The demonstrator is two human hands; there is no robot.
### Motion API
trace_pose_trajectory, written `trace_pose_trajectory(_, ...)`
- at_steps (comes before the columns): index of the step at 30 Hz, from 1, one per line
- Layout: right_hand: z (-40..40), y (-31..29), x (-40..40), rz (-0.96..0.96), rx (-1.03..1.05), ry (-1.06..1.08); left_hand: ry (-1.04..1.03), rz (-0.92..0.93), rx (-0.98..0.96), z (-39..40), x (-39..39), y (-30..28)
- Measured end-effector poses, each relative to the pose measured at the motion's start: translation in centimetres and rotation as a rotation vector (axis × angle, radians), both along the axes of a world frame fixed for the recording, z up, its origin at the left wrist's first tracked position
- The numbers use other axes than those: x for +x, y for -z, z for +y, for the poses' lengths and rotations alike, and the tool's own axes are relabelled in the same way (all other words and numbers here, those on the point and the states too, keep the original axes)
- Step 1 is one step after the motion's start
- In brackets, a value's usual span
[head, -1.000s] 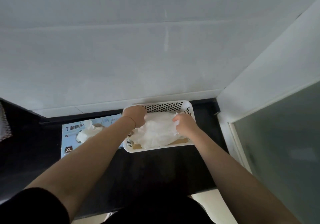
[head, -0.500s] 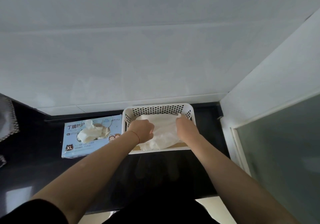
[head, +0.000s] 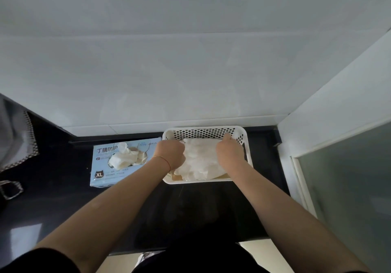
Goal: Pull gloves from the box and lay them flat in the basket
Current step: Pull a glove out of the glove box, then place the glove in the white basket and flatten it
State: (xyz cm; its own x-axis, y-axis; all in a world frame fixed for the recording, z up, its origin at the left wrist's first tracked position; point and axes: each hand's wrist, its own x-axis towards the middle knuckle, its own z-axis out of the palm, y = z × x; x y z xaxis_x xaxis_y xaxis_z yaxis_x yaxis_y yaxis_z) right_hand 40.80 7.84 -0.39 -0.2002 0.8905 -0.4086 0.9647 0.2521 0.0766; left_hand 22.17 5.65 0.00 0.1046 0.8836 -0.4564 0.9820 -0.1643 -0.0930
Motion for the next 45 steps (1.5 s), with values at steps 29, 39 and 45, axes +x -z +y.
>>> trace_pose_trajectory(29,-4.7,-0.9,-23.8,0.668,0.051,0.114,-0.369,-0.43,0.145,-8.3,-20.6,3.0)
trace_pose_trajectory(39,-3.0,-3.6,-22.4,0.873,0.156,0.271,-0.384,-0.458,0.137,-8.4,-21.1,2.8)
trace_pose_trajectory(45,-3.9,-5.7,-23.1,0.935,-0.014,0.219,-0.411,-0.527,0.106,-8.3,-21.1,2.5)
